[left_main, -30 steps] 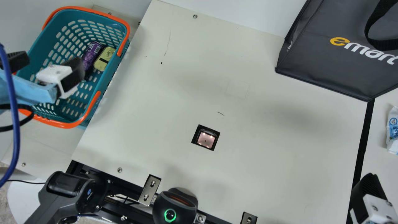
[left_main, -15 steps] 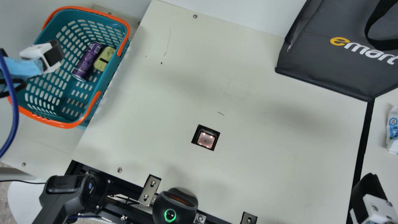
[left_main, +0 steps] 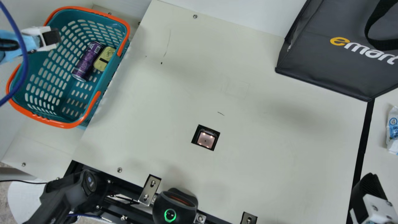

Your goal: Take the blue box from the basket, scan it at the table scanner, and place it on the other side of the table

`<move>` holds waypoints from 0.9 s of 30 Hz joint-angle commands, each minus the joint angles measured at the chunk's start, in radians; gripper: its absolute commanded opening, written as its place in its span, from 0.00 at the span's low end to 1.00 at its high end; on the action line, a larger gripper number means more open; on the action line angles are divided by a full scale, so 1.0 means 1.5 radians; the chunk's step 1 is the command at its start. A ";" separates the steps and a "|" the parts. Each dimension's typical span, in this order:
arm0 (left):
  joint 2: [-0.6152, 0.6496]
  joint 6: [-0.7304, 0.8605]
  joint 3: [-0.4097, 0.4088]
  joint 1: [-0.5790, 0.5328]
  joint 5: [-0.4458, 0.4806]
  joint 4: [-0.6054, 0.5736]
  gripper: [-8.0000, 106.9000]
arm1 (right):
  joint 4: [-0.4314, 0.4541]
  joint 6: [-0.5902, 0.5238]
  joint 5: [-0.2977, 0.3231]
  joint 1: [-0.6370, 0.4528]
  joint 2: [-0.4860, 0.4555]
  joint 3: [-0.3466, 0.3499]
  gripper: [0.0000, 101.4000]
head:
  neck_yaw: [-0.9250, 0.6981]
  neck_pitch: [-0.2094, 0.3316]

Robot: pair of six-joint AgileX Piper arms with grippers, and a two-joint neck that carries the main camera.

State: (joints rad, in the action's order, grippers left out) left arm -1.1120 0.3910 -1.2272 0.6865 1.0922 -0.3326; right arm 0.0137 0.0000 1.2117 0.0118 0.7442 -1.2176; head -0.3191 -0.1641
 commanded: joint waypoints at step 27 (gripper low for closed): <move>-0.305 0.331 -0.036 0.037 -0.025 -0.037 0.85 | 0.000 0.000 0.000 0.000 0.000 0.000 0.94 | -0.002 0.017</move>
State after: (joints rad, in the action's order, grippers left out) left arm -1.5512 0.8812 -1.2800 0.7452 1.0573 -0.3925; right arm 0.0137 0.0000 1.2117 0.0118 0.7442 -1.2176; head -0.3191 -0.1626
